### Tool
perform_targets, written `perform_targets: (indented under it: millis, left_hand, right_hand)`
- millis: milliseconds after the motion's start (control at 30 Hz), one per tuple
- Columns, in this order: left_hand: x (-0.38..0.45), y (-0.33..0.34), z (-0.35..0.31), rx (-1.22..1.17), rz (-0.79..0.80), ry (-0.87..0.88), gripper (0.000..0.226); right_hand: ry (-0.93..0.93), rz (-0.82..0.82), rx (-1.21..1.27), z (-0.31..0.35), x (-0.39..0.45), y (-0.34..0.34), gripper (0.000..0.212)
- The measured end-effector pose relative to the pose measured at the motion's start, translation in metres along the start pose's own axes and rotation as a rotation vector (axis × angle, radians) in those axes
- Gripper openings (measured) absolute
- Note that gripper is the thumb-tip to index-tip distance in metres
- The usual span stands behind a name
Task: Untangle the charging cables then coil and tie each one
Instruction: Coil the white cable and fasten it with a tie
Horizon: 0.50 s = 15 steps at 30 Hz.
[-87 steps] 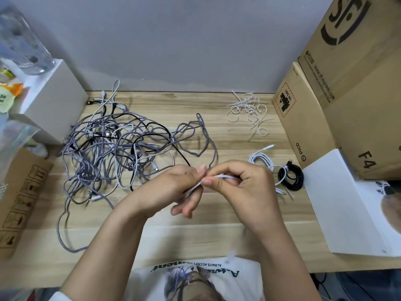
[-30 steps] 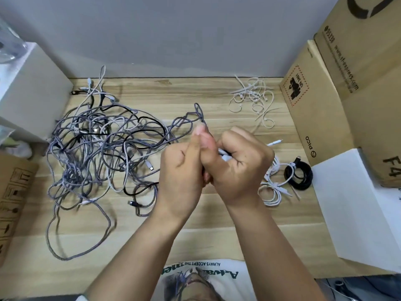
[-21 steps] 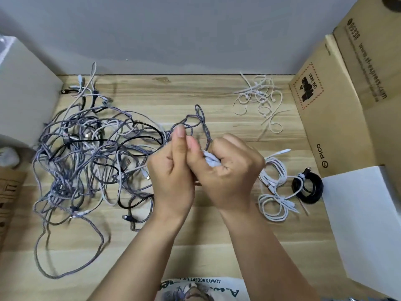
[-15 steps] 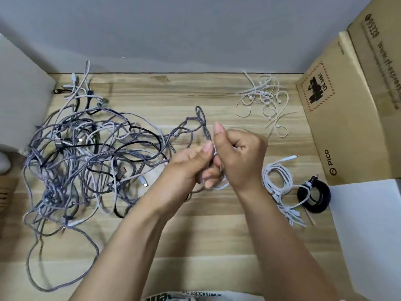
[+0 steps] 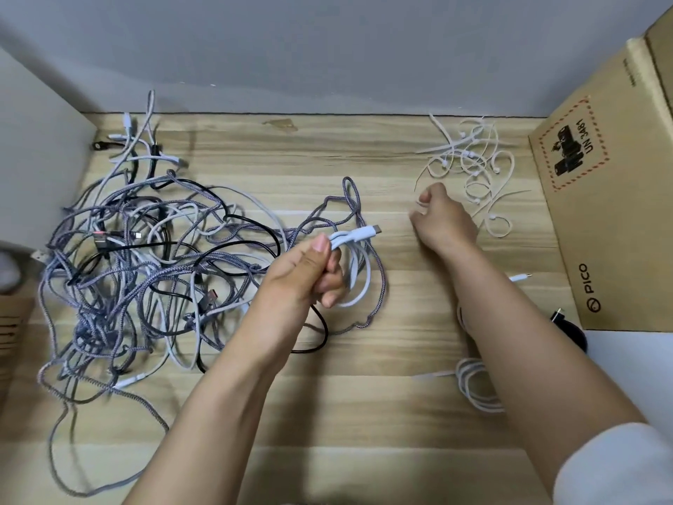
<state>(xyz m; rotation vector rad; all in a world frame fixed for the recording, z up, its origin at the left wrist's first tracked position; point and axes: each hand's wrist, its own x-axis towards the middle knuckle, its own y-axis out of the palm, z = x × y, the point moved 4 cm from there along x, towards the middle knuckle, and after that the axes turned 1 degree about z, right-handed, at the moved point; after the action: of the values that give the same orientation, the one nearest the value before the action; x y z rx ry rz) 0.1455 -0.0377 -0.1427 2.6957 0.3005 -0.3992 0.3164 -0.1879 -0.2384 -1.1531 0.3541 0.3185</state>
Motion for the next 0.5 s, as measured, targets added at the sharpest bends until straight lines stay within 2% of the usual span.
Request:
perform_targets:
  millis: [167, 233, 367, 500]
  left_hand:
    - [-0.008, 0.002, 0.000, -0.013, -0.006, -0.009, 0.028]
    - [-0.012, 0.003, -0.002, -0.018, -0.013, -0.005, 0.028]
    - [-0.026, 0.001, -0.006, -0.021, -0.025, 0.029, 0.028]
    - [-0.049, 0.005, -0.011, -0.017, -0.011, 0.077, 0.027]
  right_hand:
    - [-0.039, -0.052, 0.024, -0.010, -0.013, 0.006, 0.009]
    - [-0.083, -0.066, 0.287, -0.010, -0.025, 0.005, 0.009]
    - [-0.157, -0.105, 1.016, -0.001, -0.083, -0.021, 0.021]
    - [-0.258, -0.095, 1.414, 0.008, -0.158, -0.050, 0.022]
